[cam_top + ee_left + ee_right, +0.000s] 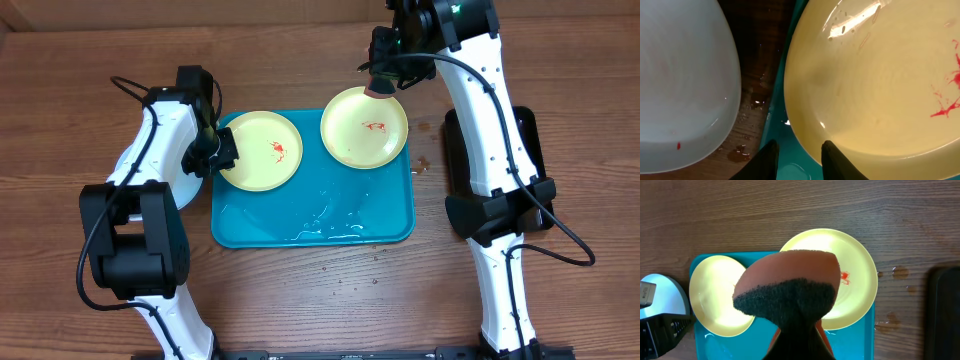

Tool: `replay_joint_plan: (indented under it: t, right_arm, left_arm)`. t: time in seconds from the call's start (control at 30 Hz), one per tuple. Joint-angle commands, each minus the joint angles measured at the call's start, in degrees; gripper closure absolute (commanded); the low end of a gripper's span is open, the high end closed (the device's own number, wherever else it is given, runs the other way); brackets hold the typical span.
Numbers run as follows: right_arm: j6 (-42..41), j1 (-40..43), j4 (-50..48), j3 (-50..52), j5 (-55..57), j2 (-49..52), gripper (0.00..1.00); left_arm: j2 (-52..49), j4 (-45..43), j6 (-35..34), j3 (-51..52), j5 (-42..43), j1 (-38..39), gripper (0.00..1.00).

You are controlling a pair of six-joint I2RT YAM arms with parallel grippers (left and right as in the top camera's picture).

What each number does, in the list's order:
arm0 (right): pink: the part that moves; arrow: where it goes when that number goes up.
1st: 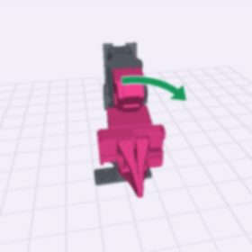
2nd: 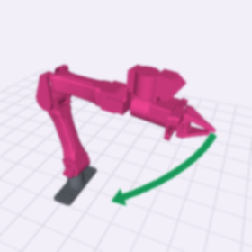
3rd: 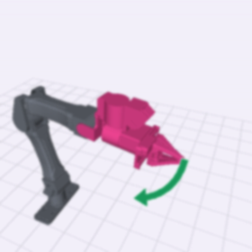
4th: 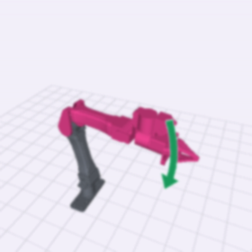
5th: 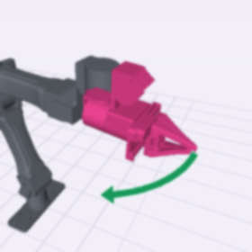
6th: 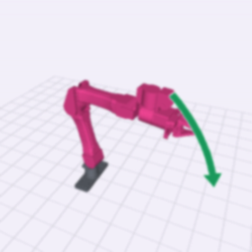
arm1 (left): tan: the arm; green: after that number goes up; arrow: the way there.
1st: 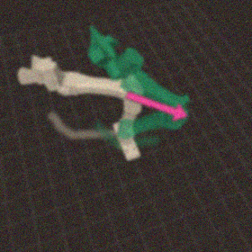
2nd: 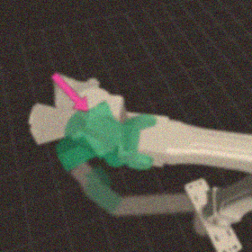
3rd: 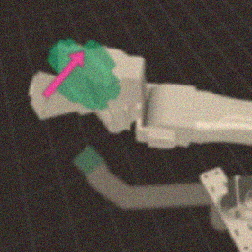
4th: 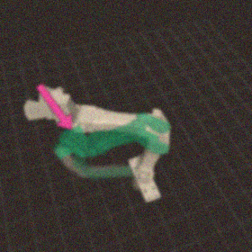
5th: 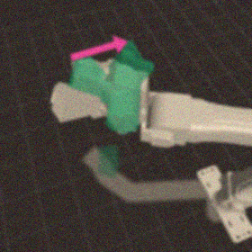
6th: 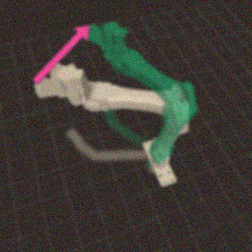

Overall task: Clean dirty plates on tray and stack at the side
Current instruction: 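Release the yellow plate and regrip its left rim with the left gripper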

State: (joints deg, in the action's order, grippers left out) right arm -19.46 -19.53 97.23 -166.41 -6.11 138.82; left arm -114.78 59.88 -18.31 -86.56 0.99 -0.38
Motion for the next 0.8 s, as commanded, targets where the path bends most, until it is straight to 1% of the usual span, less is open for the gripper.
replay_joint_plan:
  t: [0.0,0.27,0.33,0.47,0.57,0.77]
  right_arm:
    - [0.2,0.3,-0.2,-0.8,0.0,-2.0,0.96]
    - [0.2,0.3,-0.2,-0.8,0.0,-2.0,0.96]
    - [0.2,0.3,-0.2,-0.8,0.0,-2.0,0.96]
    - [0.2,0.3,-0.2,-0.8,0.0,-2.0,0.96]
    - [0.2,0.2,-0.2,-0.8,-0.2,-2.0,0.96]
    - [0.5,-0.9,-0.2,-0.8,-2.2,-2.0,0.96]
  left_arm:
    - [-0.3,-0.7,-1.7,1.5,-0.7,0.2,0.69]
    - [-0.3,-5.1,-3.2,6.8,0.5,1.6,0.7]
    - [-0.3,-6.0,-3.6,7.5,0.6,1.7,0.75]
    - [-0.3,-6.7,-3.6,7.6,0.5,1.7,0.96]
    - [-0.3,-6.8,-2.9,7.6,0.5,1.7,0.96]
    - [-0.3,-6.5,3.9,7.6,0.6,1.5,0.96]
